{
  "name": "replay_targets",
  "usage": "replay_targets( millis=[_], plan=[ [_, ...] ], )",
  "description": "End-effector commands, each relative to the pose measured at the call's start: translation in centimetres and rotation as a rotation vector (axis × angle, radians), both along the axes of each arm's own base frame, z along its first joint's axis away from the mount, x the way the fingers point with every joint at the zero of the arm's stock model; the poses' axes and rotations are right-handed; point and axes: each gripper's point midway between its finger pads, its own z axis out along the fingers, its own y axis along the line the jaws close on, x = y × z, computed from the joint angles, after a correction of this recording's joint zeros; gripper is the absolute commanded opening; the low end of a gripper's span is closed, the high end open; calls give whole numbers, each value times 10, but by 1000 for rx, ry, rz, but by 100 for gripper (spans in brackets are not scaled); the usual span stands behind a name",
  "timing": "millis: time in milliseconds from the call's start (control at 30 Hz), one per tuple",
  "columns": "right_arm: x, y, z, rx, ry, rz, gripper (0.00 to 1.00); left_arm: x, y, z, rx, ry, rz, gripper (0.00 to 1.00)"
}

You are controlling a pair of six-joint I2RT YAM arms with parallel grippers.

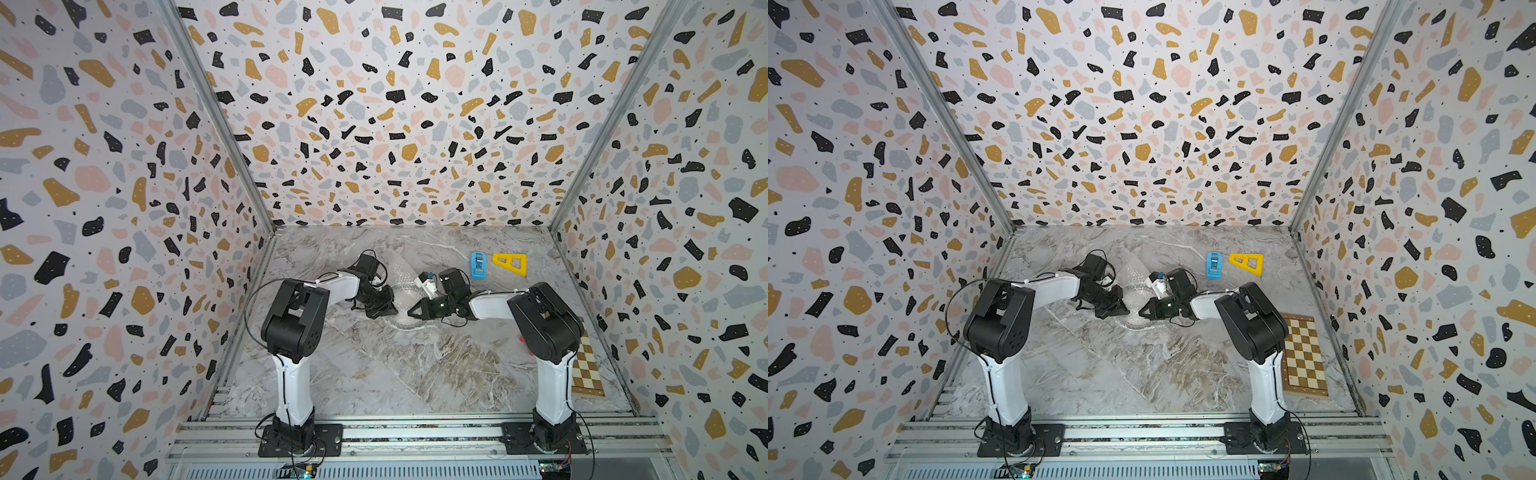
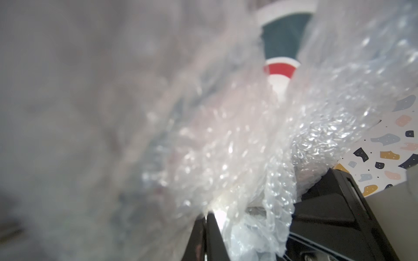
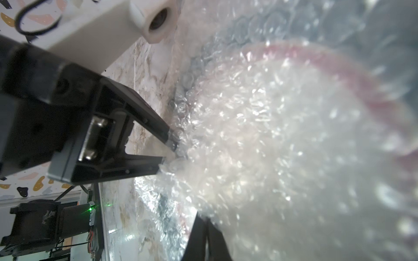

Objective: Wrap dinner plates in bubble wrap
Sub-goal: Wrap the plate in the bubble wrap.

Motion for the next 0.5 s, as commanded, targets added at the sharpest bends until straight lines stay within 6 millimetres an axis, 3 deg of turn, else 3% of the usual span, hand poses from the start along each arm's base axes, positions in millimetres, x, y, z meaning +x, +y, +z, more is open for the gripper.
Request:
replay_targets(
  millis=[0,200,467],
  plan=[
    [-9,-5,-11,-53,10,8,5,14,6,39,-37,-74,25,7],
    [-10,-6,-12,-55,9,7,6,27,-6,73,-144,-114,50,8],
    [-10,-7,-7,-66,-4,14,7,25,-42,74,-209,-100,5,8]
  ],
)
